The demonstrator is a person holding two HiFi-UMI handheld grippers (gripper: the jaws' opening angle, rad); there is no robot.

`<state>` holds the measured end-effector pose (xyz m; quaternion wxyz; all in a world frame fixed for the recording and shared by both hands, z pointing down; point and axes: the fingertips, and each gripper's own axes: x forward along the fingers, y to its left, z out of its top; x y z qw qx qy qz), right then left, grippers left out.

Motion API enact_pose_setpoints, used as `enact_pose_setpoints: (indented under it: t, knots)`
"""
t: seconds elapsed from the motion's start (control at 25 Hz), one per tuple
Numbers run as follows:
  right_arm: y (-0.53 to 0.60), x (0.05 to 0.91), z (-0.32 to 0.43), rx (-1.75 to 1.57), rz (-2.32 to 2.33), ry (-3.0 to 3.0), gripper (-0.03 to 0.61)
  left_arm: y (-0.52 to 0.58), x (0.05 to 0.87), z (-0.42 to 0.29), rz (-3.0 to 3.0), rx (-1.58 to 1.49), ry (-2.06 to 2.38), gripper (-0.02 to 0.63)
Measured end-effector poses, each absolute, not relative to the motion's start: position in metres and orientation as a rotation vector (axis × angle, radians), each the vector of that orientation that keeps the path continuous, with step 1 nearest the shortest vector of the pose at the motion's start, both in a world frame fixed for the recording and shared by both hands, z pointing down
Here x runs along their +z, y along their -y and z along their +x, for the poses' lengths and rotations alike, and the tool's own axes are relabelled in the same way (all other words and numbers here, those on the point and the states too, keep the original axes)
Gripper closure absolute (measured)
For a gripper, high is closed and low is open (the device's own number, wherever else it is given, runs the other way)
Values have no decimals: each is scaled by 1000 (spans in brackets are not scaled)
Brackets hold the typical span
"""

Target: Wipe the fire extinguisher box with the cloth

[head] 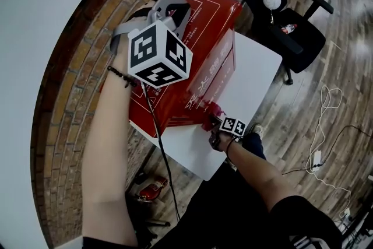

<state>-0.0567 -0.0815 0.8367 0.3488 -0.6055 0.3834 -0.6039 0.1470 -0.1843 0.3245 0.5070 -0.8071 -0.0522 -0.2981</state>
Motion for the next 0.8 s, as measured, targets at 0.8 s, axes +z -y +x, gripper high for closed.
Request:
enact_pose_setpoints:
  t: [0.8]
  knots:
    - [84,776,-54,-1452,-1454,-1016,514,184,324,147,-1945,-719,130,588]
